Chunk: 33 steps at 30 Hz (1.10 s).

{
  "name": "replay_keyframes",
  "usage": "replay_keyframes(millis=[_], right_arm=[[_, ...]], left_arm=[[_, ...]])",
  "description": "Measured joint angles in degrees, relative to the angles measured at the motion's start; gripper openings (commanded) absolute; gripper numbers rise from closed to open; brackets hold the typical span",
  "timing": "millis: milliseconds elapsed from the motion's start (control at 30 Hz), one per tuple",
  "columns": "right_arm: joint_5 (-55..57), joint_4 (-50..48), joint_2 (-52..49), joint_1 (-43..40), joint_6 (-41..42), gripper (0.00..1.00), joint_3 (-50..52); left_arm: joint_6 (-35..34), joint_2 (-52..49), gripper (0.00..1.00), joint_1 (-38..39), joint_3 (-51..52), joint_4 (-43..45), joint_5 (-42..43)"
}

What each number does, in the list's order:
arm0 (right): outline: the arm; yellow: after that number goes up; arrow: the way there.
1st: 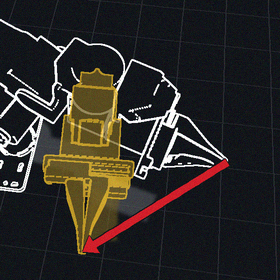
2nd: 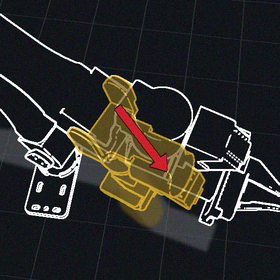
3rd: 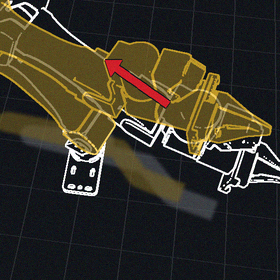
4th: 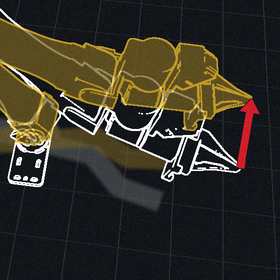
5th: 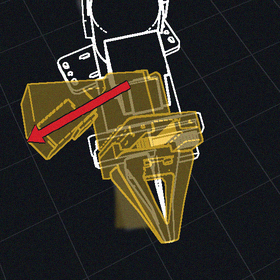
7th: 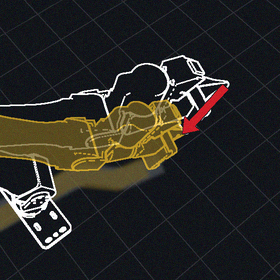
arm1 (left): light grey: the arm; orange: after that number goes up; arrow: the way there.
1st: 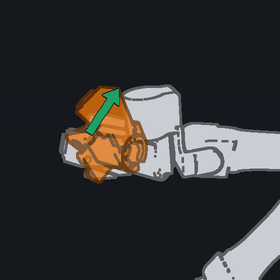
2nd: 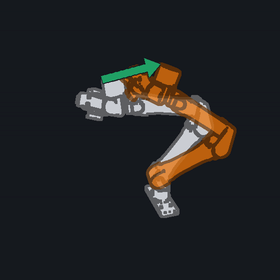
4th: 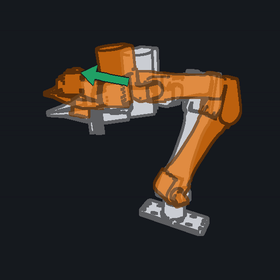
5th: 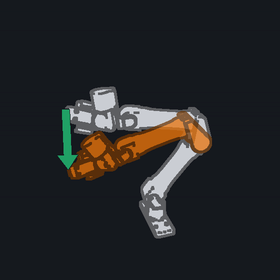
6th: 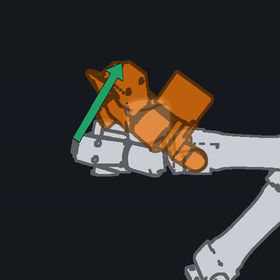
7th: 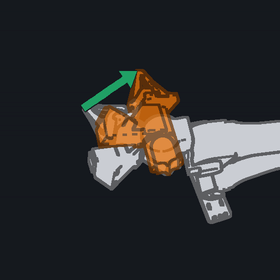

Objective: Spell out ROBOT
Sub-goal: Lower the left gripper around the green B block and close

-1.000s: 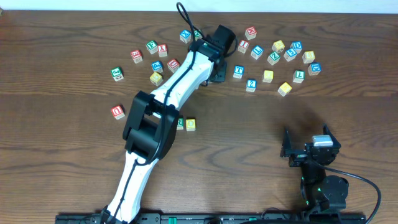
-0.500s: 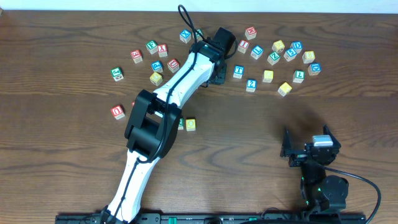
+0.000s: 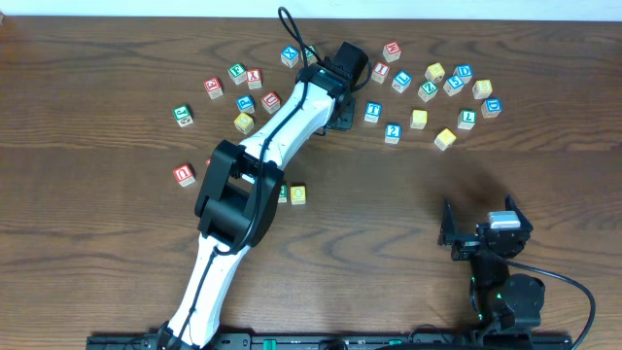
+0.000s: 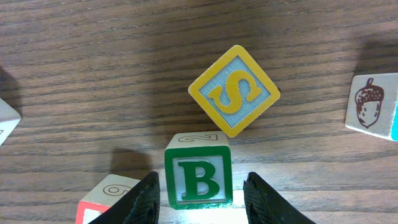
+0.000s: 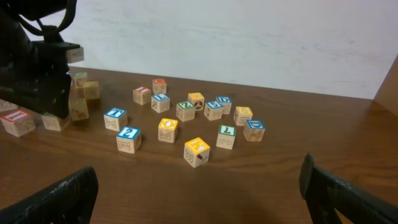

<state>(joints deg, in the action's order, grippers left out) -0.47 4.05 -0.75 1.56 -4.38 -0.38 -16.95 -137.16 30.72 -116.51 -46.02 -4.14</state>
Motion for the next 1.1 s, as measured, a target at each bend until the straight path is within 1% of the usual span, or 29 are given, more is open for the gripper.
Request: replay_keyframes(millis=[1100], right_arm=[[0.0, 0.0, 0.0, 0.0, 0.0, 0.99, 0.0]], left_arm=[[0.0, 0.0, 0.42, 0.0, 0.0, 1.0, 0.8]])
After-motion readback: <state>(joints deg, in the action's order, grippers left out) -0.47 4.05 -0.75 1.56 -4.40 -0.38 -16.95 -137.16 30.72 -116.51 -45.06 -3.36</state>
